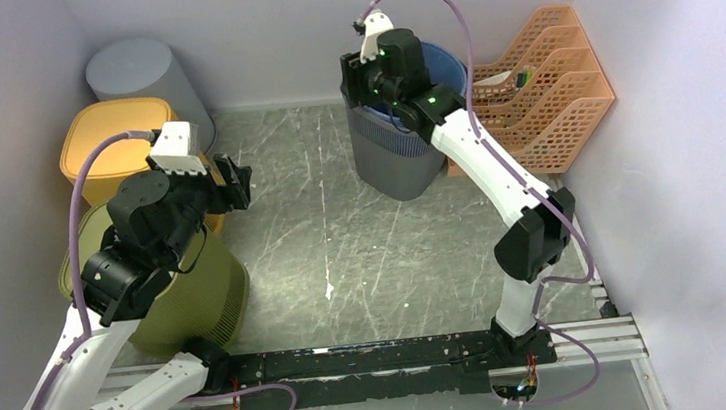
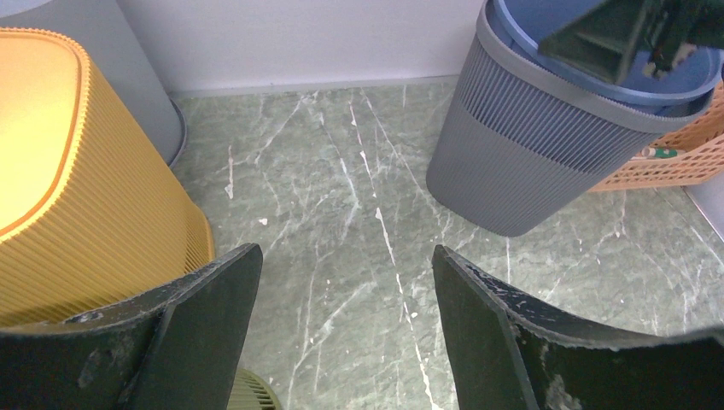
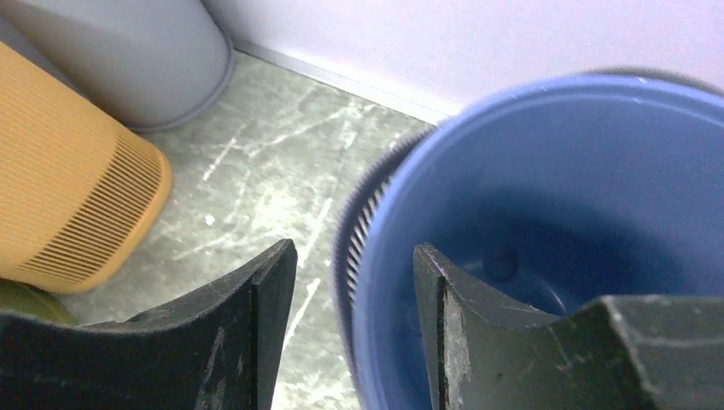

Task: Turn the large container upside down

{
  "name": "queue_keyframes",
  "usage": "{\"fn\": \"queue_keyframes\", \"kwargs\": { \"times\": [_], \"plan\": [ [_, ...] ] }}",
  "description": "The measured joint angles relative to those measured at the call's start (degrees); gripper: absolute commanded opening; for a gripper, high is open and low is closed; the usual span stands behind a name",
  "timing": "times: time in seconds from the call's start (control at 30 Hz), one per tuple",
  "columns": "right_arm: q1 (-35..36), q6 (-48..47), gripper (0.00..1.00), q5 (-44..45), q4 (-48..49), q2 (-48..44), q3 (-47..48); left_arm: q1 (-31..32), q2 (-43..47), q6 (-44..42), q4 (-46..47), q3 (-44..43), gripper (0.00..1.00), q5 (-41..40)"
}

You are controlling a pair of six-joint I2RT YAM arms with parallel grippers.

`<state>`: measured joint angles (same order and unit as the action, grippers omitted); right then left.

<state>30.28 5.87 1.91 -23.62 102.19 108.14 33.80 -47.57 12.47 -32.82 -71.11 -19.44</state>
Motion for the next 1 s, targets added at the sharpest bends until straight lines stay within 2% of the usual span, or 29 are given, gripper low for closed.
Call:
{"fn": "queue_keyframes", "kwargs": {
  "times": [0.23,0.6,1.0],
  "plan": [
    [2.6,1.8,0.46,4.1,-1.6,7.3,9.2,0.0,0.0,0.0,0.0,0.0,0.85,0.2],
    [3.8,2.0,0.46,13.6,-3.1,7.8,7.6,0.0,0.7,0.0,0.0,1.0,0.85,0.2],
    [4.4,0.5,0.53,18.9,-4.1,9.1,9.9,0.0,0.9,0.0,0.0,1.8,0.85,0.2]
  ]
}}
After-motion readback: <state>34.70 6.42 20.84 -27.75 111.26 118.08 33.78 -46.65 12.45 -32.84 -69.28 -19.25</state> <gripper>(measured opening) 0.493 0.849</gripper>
